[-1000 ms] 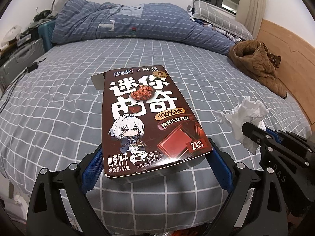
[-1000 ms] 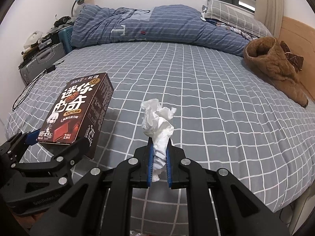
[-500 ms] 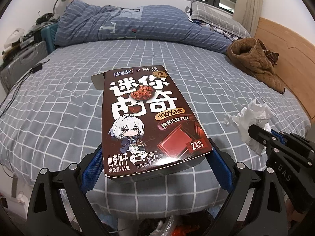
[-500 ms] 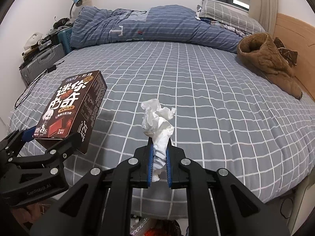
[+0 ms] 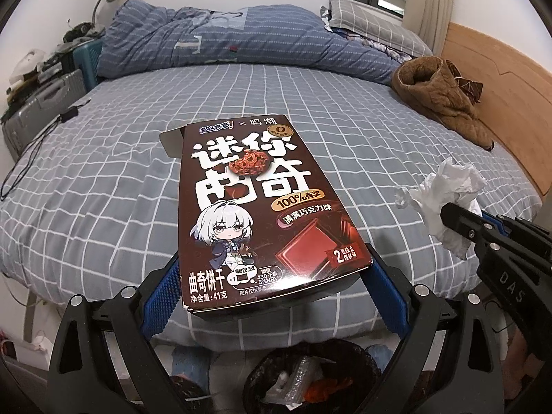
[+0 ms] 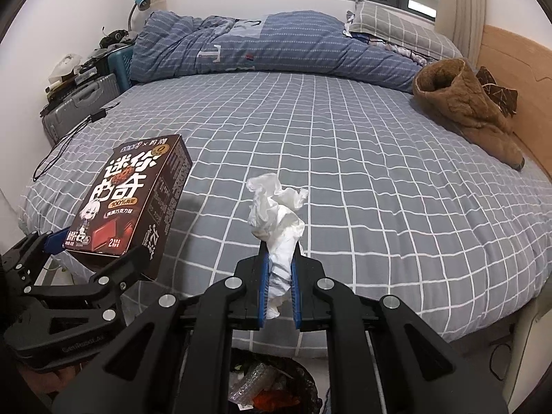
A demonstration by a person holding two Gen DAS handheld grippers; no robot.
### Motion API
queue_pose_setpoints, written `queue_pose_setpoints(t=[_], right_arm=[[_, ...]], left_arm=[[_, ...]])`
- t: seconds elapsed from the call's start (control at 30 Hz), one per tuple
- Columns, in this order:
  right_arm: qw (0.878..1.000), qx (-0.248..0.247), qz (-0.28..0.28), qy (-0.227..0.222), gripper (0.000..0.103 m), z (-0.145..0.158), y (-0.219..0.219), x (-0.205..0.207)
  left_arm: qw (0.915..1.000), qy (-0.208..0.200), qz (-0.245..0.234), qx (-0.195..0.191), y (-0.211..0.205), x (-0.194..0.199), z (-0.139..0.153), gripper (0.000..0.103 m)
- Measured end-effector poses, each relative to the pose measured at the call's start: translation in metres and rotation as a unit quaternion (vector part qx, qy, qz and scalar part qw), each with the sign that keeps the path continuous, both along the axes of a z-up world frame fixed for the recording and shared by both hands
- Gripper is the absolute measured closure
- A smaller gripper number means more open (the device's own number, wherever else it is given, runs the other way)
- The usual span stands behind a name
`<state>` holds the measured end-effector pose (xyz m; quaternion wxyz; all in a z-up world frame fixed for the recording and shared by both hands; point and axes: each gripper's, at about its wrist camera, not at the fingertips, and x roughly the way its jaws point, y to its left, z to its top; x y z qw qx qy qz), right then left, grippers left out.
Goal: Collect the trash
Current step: 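Carry the cookie box with the left tool while the right tool carries the tissue down over the bin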
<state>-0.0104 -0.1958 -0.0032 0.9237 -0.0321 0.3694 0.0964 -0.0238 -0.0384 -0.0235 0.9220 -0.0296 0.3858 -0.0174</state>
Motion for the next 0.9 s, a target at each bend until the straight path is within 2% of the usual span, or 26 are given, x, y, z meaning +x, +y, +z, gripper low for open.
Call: queue_pose_setpoints(t=[0.9], right_arm=[[1.000,0.005,0.007,0.011,0.093,-0.009,-0.002,-0.082]], left_arm=[[0.9997,0.009,-0.021,-0.001,-0.019,-0.077,-0.002,0.010]])
